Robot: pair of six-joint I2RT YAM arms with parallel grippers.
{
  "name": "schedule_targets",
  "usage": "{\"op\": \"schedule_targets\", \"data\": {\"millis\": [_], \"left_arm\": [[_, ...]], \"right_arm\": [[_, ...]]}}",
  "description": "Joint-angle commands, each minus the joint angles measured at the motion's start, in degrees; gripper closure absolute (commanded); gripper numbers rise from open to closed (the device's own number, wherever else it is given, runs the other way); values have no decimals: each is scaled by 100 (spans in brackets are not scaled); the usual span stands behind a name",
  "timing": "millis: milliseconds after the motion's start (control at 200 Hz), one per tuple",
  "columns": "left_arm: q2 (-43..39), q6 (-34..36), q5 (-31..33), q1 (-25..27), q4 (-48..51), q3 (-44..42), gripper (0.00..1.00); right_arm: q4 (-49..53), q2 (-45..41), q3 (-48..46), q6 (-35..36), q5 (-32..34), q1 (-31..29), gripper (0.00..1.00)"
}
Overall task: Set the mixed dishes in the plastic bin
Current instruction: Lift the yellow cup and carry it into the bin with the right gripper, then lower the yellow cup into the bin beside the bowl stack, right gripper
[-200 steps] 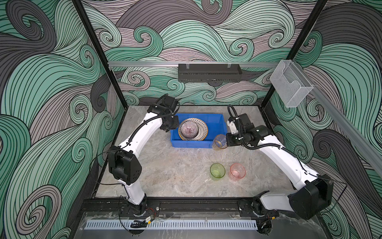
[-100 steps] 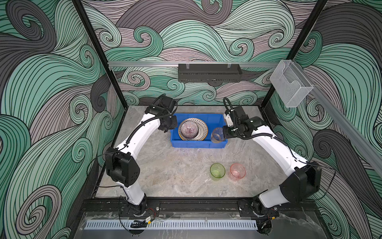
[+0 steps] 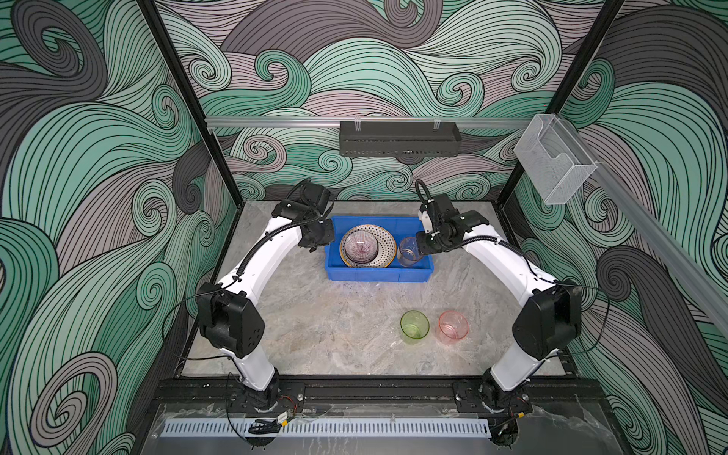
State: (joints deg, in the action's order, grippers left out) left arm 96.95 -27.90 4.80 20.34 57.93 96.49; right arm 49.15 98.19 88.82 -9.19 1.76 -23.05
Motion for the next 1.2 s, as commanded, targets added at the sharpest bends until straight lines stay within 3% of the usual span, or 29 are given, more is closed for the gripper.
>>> {"op": "schedule_targets", "data": {"millis": [0, 1192], "left_arm": [[-116, 23, 50, -73, -78, -16, 78], [-48, 50, -14, -149, 44, 19, 78]], "right_arm": [[-95, 112, 120, 58, 6, 97, 100], [-181, 1219, 417, 165, -55, 335, 99]]}}
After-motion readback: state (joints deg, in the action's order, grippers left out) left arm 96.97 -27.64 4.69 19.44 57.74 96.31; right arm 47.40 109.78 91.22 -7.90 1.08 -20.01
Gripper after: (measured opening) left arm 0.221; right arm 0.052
